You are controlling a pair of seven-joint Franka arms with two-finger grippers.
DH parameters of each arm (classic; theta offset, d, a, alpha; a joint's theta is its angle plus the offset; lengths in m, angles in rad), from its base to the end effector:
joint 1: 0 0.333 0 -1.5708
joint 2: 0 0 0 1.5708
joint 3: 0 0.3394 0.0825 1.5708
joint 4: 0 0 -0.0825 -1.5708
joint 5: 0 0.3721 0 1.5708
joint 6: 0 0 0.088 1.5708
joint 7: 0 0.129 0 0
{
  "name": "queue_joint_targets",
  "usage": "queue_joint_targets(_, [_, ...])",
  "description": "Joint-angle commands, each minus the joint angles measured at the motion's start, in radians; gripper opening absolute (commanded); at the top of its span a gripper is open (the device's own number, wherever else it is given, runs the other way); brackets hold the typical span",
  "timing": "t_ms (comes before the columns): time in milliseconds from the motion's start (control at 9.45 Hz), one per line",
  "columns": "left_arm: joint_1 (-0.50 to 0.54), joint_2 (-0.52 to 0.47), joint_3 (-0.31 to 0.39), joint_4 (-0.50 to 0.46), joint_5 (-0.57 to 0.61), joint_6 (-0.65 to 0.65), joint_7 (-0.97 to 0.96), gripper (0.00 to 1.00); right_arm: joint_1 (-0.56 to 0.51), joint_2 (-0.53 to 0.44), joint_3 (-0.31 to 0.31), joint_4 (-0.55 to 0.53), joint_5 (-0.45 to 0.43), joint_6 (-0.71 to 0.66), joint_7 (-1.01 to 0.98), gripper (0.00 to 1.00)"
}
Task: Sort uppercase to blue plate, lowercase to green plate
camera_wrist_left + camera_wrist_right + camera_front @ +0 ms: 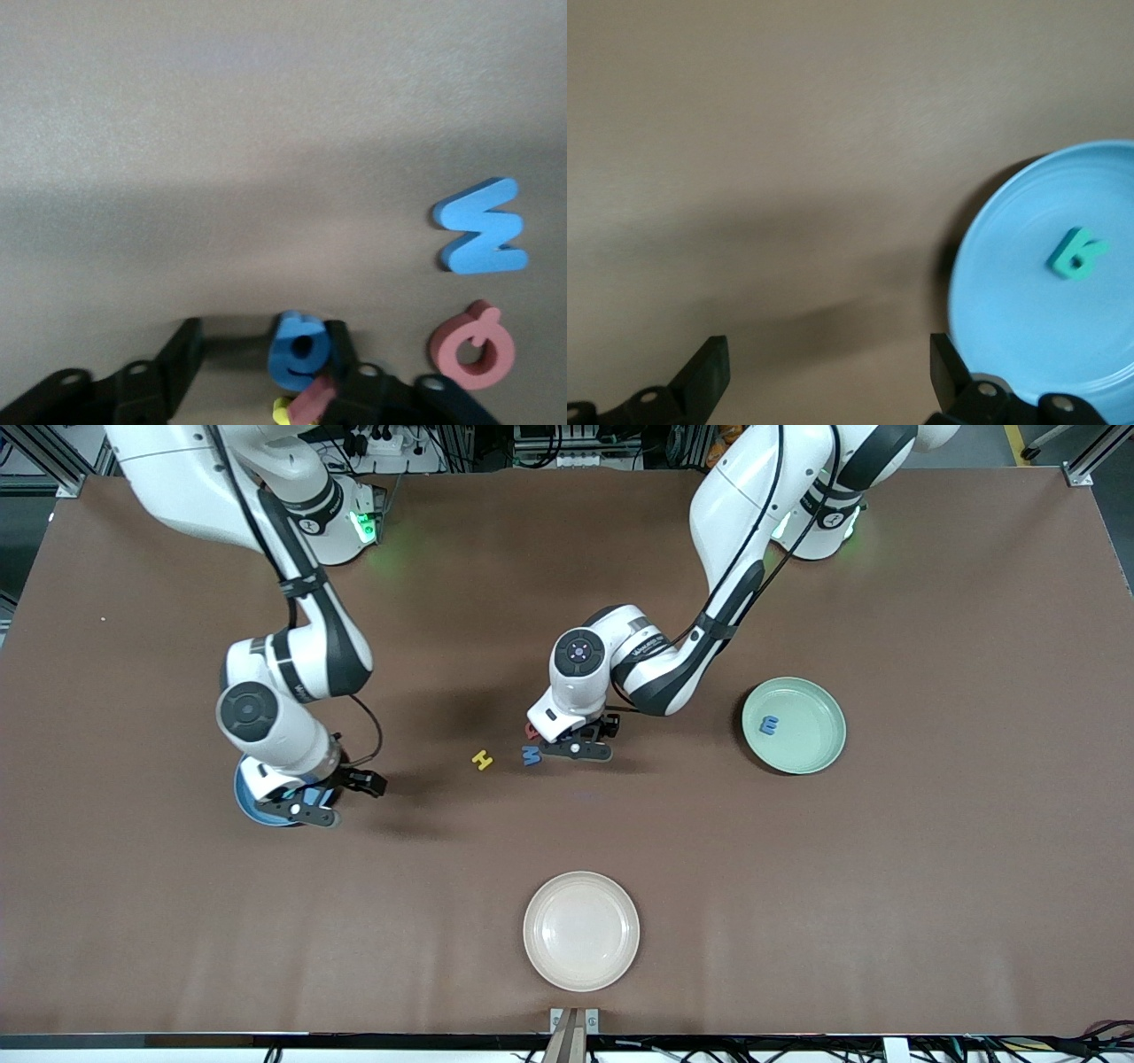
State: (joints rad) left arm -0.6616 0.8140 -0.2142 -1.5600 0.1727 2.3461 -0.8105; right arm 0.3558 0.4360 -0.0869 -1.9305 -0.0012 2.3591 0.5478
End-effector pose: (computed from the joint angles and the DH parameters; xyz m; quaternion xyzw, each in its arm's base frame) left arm 0.4739 -0.5261 0.1738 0.9980 -0.0610 -0.0142 0.0088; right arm 0.6014 0.1685 0.2690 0.9907 -0.1346 0.0048 0.0184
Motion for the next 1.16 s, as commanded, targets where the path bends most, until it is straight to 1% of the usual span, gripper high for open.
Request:
queue_joint_targets(0, [0.003,0.016,-0.005,0.012,0.024,-0.008,0.008,0.57,0.04,0.023,-0.004,0.027,0.0,0.002,0.133,1.0])
queue_joint_targets(212, [0.003,0.017,-0.005,0.012,0.024,-0.008,0.007,0.56,0.061,0.03,-0.004,0.033,0.0,0.005,0.187,1.0])
queue_joint_targets(423, [0.0,0.017,-0.007,0.012,0.012,-0.008,0.001,0.58,0.069,0.035,-0.004,0.038,0.001,0.006,0.214,1.0])
queue_joint_targets(529, [0.0,0.014,-0.007,0.012,0.007,-0.01,-0.013,0.58,0.071,0.035,-0.004,0.039,0.016,0.006,0.227,1.0])
queue_joint_targets(741, [-0.003,0.008,-0.01,0.012,0.008,-0.04,-0.015,0.57,0.089,0.035,-0.004,0.044,0.103,0.006,0.227,1.0])
queue_joint_targets(847, [0.002,0.005,-0.023,0.012,0.008,-0.053,-0.015,0.56,0.091,0.035,-0.004,0.044,0.128,0.006,0.228,1.0])
queue_joint_targets(1058, [0.005,0.005,-0.028,0.012,0.008,-0.054,-0.015,0.52,0.086,0.036,-0.005,0.044,0.153,0.006,0.247,1.0])
